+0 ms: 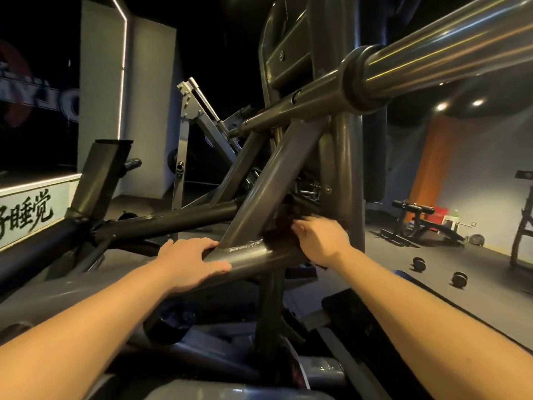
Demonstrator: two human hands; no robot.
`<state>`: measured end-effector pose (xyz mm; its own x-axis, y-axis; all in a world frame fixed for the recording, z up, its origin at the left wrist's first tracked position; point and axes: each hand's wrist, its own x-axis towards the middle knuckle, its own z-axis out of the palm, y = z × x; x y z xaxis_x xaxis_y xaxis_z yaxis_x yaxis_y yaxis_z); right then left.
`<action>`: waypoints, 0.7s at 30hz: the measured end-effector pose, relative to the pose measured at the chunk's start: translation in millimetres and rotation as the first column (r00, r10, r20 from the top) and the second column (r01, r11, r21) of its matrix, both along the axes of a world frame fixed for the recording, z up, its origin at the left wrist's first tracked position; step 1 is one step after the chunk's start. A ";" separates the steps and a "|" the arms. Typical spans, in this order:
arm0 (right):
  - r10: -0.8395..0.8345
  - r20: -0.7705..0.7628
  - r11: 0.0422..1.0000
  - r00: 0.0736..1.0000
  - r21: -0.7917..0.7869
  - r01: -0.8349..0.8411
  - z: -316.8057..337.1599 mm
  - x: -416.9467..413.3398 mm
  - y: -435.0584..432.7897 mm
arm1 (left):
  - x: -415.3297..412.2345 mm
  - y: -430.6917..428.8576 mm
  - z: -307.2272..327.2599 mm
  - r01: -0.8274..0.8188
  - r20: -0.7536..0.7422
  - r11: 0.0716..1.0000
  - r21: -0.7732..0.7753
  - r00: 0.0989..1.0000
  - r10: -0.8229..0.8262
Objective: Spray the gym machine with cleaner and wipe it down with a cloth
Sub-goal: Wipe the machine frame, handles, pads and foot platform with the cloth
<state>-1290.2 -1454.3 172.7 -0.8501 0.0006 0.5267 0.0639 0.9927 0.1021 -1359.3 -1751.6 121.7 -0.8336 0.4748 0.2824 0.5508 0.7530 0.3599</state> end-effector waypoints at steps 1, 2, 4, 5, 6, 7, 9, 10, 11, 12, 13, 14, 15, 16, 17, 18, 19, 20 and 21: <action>-0.006 -0.056 1.000 0.998 -0.007 0.006 -3.9 -2.5 -7.9 | 0.1 -0.4 0.4 -0.004 -0.007 1.000 -0.006 1.000 0.004; -0.011 -0.104 0.999 0.995 -0.053 0.006 -9.1 -3.0 -16.8 | 1.8 0.1 1.1 -0.009 -0.019 1.000 -0.020 1.000 0.008; 0.006 -0.151 0.995 0.989 -0.094 -0.021 -22.4 -1.0 -34.9 | 6.9 0.6 1.5 -0.044 -0.085 0.998 -0.039 0.996 0.041; 0.030 -0.162 0.997 0.986 -0.071 -0.042 -30.6 2.4 -45.0 | 10.2 -0.1 1.0 -0.073 -0.133 0.996 -0.043 0.989 0.066; 0.055 -0.174 0.998 0.983 -0.012 -0.058 -40.6 5.7 -52.8 | 13.8 -1.4 -0.2 -0.101 -0.184 0.994 -0.042 0.979 0.092; 0.085 -0.191 0.996 0.978 0.026 -0.082 -50.4 9.7 -58.8 | 17.3 -3.3 -2.5 -0.125 -0.229 0.992 -0.036 0.967 0.113; 0.127 -0.190 0.992 0.974 0.028 -0.124 -61.4 18.6 -62.4 | 22.9 -9.1 -8.3 -0.150 -0.277 0.989 -0.014 0.951 0.141; 0.144 -0.165 0.989 0.976 0.053 -0.137 -60.5 21.5 -58.0 | 25.6 -13.1 -10.8 -0.158 -0.280 0.987 0.000 0.948 0.152; 0.159 -0.154 0.985 0.975 0.094 -0.146 -56.0 24.4 -50.8 | 28.0 -17.2 -13.0 -0.168 -0.278 0.986 0.014 0.946 0.165; 0.162 -0.157 0.981 0.974 0.136 -0.141 -49.4 23.8 -38.7 | 30.0 -21.9 -14.4 -0.181 -0.276 0.983 0.024 0.944 0.180; 0.157 -0.178 0.983 0.971 0.121 -0.137 -40.0 24.3 -24.8 | 32.4 -27.2 -15.6 -0.198 -0.268 0.980 0.029 0.943 0.198; 0.128 -0.174 0.991 0.976 0.068 -0.118 -29.1 24.5 -10.5 | 34.3 -32.6 -17.0 -0.216 -0.261 0.976 0.033 0.941 0.217; 0.090 -0.157 0.996 0.983 0.037 -0.085 -21.1 24.2 1.5 | 35.7 -37.9 -19.4 -0.233 -0.255 0.972 0.038 0.938 0.235; 0.049 -0.143 0.999 0.988 0.022 -0.046 -19.0 23.0 9.6 | 36.8 -42.4 -23.5 -0.248 -0.254 0.968 0.044 0.934 0.251; 0.007 -0.158 1.000 0.987 0.009 -0.005 -22.8 19.8 11.3 | 38.0 -47.2 -28.1 -0.264 -0.253 0.963 0.052 0.929 0.268; -0.024 -0.198 1.000 0.980 -0.018 0.020 -29.9 17.1 5.7 | 39.2 -51.4 -32.5 -0.276 -0.249 0.959 0.063 0.926 0.283; -0.049 -0.257 0.997 0.965 -0.074 0.030 -41.1 15.8 -5.5 | 40.7 -53.5 -36.5 -0.281 -0.242 0.956 0.084 0.925 0.293; -0.073 -0.319 0.989 0.945 -0.146 0.027 -54.5 14.7 -20.1 | 41.5 -53.7 -39.3 -0.281 -0.236 0.953 0.114 0.924 0.300; -0.084 -0.361 0.978 0.929 -0.206 0.008 -70.1 13.4 -37.3 | 42.7 -52.9 -40.6 -0.284 -0.235 0.949 0.138 0.921 0.310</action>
